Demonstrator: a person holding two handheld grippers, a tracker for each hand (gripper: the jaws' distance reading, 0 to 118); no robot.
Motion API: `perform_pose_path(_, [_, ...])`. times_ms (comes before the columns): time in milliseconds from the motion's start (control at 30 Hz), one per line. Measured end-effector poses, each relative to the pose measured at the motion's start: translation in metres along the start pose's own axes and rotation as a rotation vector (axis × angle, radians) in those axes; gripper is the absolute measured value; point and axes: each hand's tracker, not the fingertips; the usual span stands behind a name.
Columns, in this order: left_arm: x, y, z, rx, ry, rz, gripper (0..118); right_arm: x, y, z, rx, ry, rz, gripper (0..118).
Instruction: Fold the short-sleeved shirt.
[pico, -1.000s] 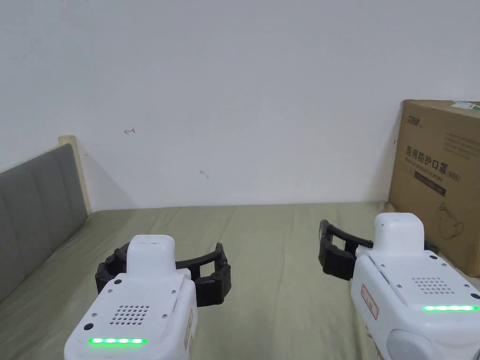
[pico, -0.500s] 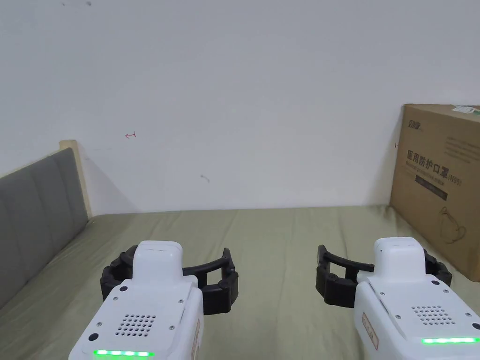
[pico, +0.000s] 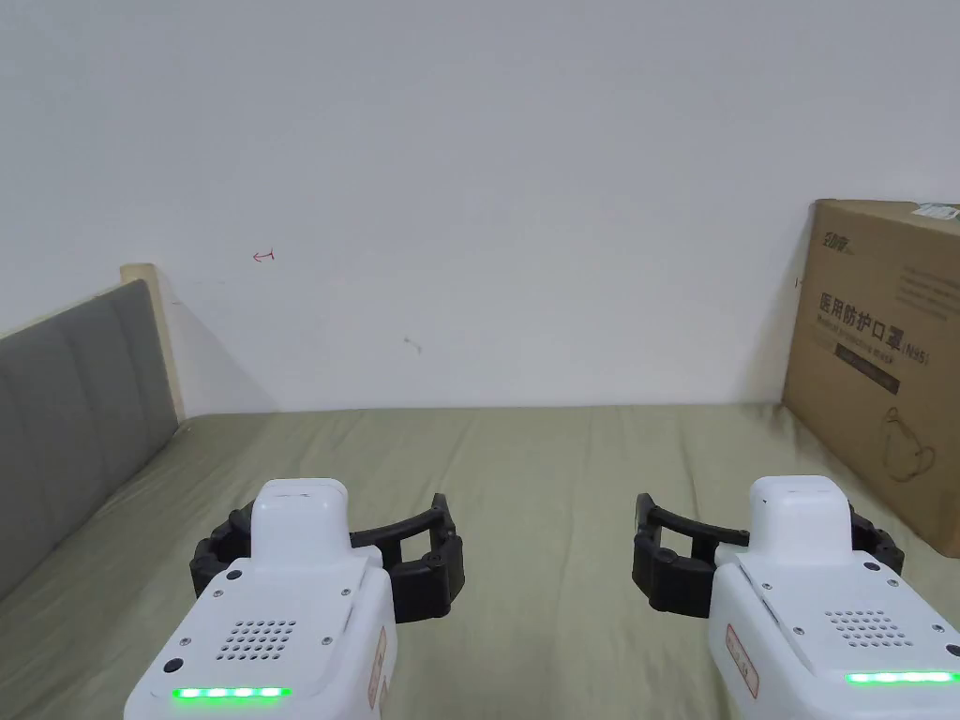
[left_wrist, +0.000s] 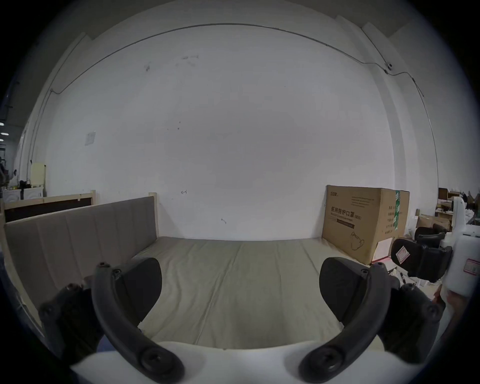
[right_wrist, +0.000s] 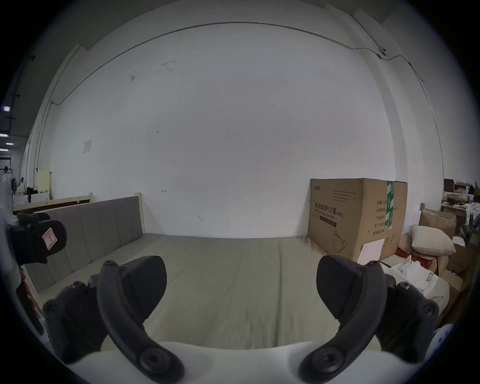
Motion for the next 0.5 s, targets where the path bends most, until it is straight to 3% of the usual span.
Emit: perform_pose_path(500, [-0.0099,0.0012,-0.0023,-0.024,-0.013,0.054,118,-0.0047,-0.0072,-0.004,-0.045,0.027,0.016,115])
